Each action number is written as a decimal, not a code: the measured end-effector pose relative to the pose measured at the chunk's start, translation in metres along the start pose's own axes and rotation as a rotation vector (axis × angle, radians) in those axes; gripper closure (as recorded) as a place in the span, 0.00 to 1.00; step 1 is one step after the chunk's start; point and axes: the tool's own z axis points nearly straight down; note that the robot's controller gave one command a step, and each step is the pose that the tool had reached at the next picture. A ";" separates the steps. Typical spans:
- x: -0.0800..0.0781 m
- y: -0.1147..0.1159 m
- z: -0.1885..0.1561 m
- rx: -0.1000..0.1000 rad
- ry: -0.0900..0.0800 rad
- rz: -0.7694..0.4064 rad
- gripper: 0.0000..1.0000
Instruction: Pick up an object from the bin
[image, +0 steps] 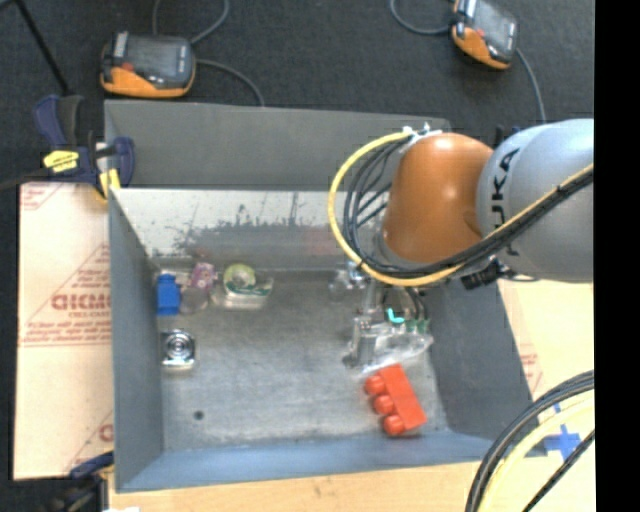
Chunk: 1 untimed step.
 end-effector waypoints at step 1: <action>0.029 -0.066 0.054 0.001 -0.006 -0.435 0.00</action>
Offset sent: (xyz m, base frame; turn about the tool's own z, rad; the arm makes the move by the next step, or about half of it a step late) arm -0.0292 -0.0636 -0.0536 -0.4385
